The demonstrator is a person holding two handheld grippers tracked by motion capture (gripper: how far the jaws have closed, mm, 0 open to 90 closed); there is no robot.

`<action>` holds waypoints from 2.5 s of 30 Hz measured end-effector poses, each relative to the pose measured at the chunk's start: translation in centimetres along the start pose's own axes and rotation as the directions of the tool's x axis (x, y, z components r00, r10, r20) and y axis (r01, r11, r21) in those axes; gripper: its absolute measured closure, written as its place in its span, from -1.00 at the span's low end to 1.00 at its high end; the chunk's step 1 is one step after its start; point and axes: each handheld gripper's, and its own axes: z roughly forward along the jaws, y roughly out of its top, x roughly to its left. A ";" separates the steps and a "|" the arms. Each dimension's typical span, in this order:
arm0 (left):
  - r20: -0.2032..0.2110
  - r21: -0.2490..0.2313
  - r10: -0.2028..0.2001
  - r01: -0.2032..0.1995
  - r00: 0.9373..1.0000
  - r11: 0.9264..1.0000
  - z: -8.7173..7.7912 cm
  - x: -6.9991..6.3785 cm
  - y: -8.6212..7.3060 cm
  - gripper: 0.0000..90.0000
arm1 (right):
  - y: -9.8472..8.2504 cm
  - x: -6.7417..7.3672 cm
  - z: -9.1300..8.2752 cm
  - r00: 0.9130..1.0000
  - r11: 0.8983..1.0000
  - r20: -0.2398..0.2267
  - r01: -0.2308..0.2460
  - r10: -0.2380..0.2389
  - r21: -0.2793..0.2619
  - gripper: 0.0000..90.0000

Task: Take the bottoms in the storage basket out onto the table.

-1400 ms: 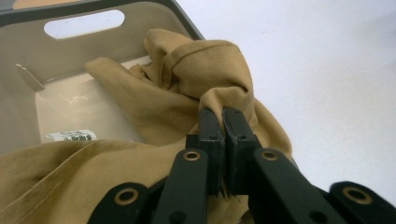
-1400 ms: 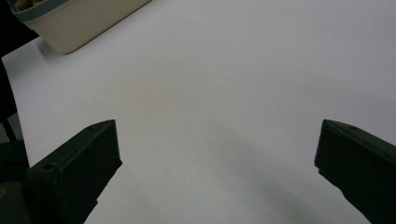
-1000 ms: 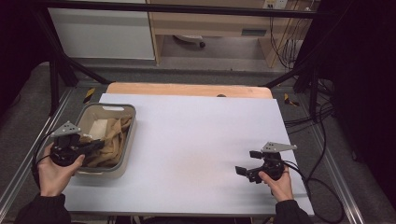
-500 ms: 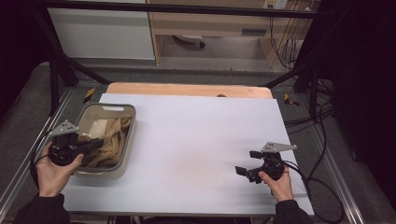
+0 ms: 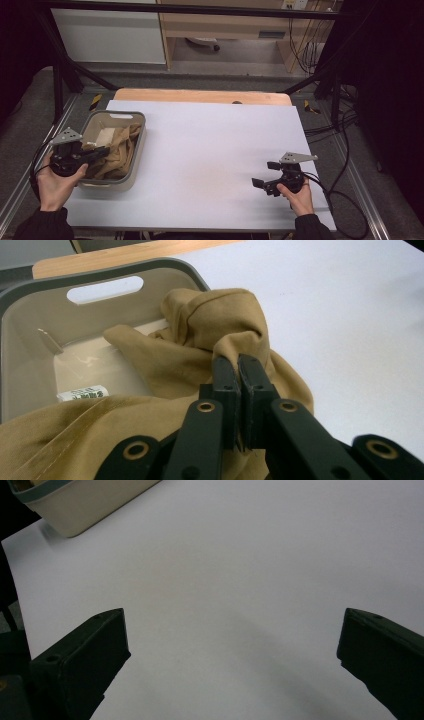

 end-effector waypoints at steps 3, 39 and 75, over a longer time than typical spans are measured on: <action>-0.004 -0.010 -0.007 0.007 1.000 1.000 -0.1 0.0 0.1 0.92 | 0.0 0.0 0.0 1.000 1.000 0.000 0.001 -0.001 -0.001 -0.99; -0.005 -0.080 -0.015 0.014 1.000 0.997 -1.7 0.6 1.3 0.93 | 0.0 0.0 0.1 1.000 1.000 0.005 -0.003 0.003 0.002 -0.99; 0.016 -0.135 0.026 -0.024 1.000 0.991 -2.1 -1.3 3.4 0.93 | 0.0 0.0 0.1 1.000 1.000 0.008 -0.003 0.003 0.003 -0.99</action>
